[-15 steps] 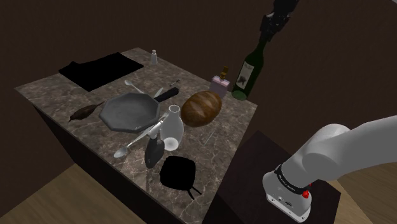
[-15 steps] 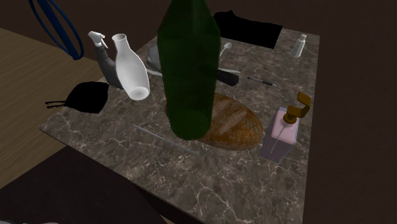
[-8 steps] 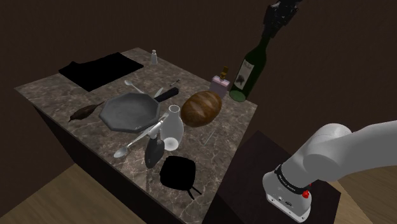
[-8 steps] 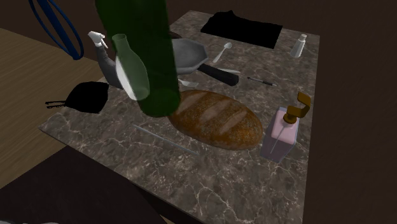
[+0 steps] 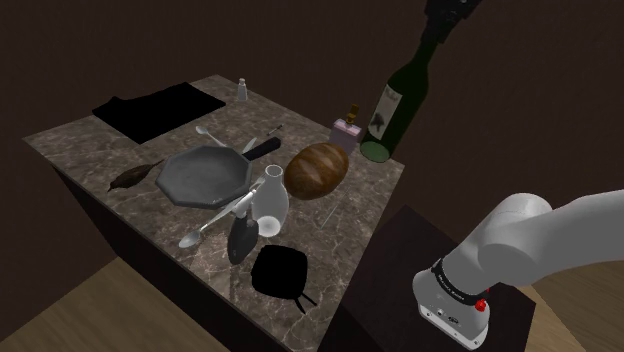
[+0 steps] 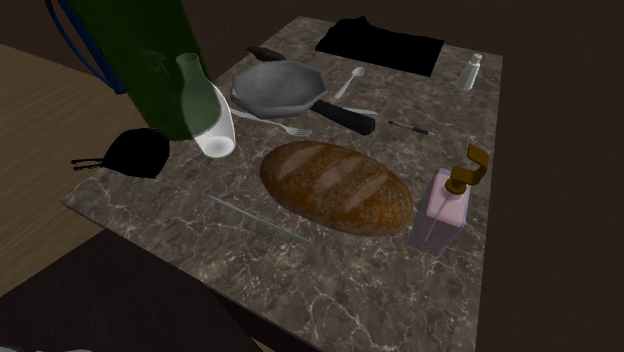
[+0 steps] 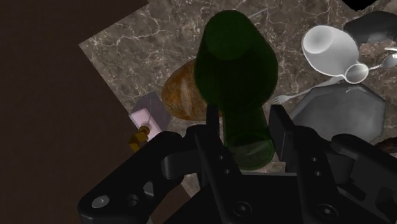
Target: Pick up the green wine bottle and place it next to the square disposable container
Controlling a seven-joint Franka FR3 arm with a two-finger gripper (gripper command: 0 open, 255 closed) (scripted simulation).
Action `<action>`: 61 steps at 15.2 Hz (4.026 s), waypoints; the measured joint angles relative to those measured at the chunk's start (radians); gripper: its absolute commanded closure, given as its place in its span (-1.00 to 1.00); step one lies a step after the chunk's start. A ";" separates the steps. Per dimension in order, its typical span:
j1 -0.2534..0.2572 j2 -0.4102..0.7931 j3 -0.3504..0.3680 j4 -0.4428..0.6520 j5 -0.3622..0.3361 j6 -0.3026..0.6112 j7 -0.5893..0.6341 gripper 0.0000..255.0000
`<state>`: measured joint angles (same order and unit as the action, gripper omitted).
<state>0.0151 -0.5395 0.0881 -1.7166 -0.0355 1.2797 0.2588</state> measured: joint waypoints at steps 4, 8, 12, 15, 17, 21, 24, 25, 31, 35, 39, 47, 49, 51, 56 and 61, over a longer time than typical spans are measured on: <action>0.013 0.012 0.074 0.087 0.029 -0.077 0.089 1.00; 0.022 0.052 0.153 0.217 0.054 -0.168 0.184 1.00; 0.026 0.127 0.249 0.387 0.071 -0.265 0.295 1.00; 0.029 0.173 0.309 0.480 0.073 -0.314 0.363 1.00; 0.033 0.150 0.309 0.436 0.083 -0.292 0.369 1.00; 0.041 0.084 0.288 0.308 0.100 -0.227 0.355 1.00; 0.047 0.044 0.277 0.225 0.108 -0.182 0.348 1.00; 0.049 0.032 0.276 0.200 0.112 -0.169 0.348 1.00; 0.061 -0.038 0.265 0.047 0.127 -0.084 0.338 1.00; 0.068 -0.076 0.261 -0.042 0.135 -0.032 0.334 1.00; 0.076 -0.115 0.258 -0.134 0.143 0.021 0.329 1.00; 0.091 -0.179 0.260 -0.292 0.159 0.117 0.327 1.00; 0.094 -0.192 0.260 -0.329 0.163 0.140 0.325 1.00; 0.097 -0.205 0.264 -0.369 0.167 0.167 0.325 1.00; 0.105 -0.234 0.268 -0.455 0.177 0.225 0.323 1.00; 0.113 -0.258 0.275 -0.536 0.187 0.282 0.324 1.00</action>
<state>0.1283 -0.7980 0.3636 -2.2530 0.1517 1.5615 0.5824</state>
